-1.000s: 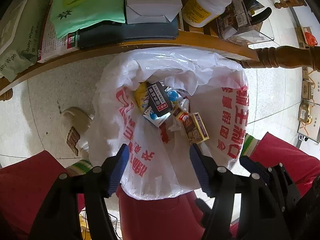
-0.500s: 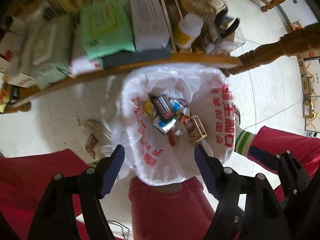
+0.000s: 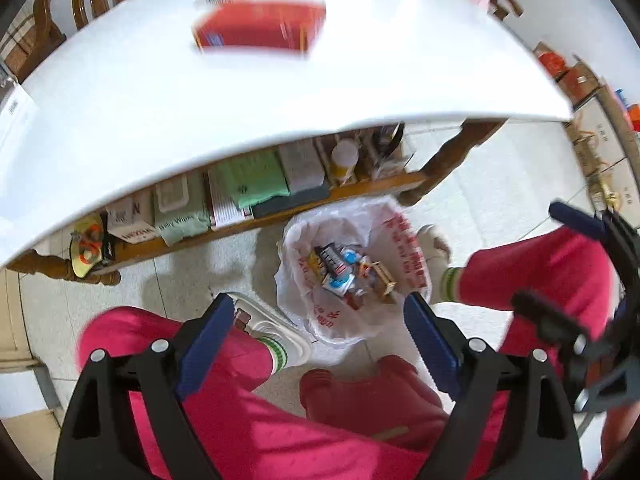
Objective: Collect trash
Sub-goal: 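Raise both open tools back over the table toward the medicine box and red box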
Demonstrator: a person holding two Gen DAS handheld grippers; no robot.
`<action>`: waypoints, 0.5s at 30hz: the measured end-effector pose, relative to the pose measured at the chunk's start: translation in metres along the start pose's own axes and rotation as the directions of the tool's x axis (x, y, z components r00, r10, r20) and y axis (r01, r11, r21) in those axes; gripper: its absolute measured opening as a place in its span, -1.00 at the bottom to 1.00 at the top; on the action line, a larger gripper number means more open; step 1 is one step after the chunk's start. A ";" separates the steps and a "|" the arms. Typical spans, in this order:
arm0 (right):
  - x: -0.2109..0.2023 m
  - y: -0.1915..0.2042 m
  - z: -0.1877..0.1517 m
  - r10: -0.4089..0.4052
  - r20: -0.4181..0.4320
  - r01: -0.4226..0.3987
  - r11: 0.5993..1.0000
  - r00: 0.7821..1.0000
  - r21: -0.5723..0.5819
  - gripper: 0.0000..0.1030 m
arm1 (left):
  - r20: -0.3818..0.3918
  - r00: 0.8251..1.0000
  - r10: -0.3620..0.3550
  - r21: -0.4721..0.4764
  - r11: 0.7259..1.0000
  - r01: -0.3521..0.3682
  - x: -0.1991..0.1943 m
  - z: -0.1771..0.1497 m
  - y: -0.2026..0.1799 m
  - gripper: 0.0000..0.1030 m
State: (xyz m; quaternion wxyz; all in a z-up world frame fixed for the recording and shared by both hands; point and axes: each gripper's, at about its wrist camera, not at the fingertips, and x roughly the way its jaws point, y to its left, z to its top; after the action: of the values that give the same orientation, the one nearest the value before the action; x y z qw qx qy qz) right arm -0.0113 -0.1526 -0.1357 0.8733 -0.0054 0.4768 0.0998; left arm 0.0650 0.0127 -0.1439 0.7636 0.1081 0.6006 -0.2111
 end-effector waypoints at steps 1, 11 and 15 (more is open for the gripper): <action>-0.012 0.000 0.010 0.002 0.025 -0.001 1.000 1.000 -0.019 0.79 | 0.013 1.000 -0.010 0.006 1.000 0.009 -0.014 0.004 0.005 0.64; -0.121 -0.008 0.102 0.036 0.216 -0.007 0.991 0.976 -0.134 0.87 | 0.154 0.988 0.020 0.169 0.985 -0.046 -0.150 0.093 0.072 0.78; -0.151 -0.015 0.147 0.032 0.282 0.015 0.987 0.959 -0.160 0.87 | 0.112 0.993 0.037 0.112 0.992 -0.050 -0.165 0.142 0.096 0.82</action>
State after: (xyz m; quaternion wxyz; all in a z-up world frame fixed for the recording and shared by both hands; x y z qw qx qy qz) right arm 0.0340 -0.1774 0.0688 0.9289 -0.0593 0.3372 0.1413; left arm 0.2005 0.0700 0.0426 0.7925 0.1530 0.5420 -0.2343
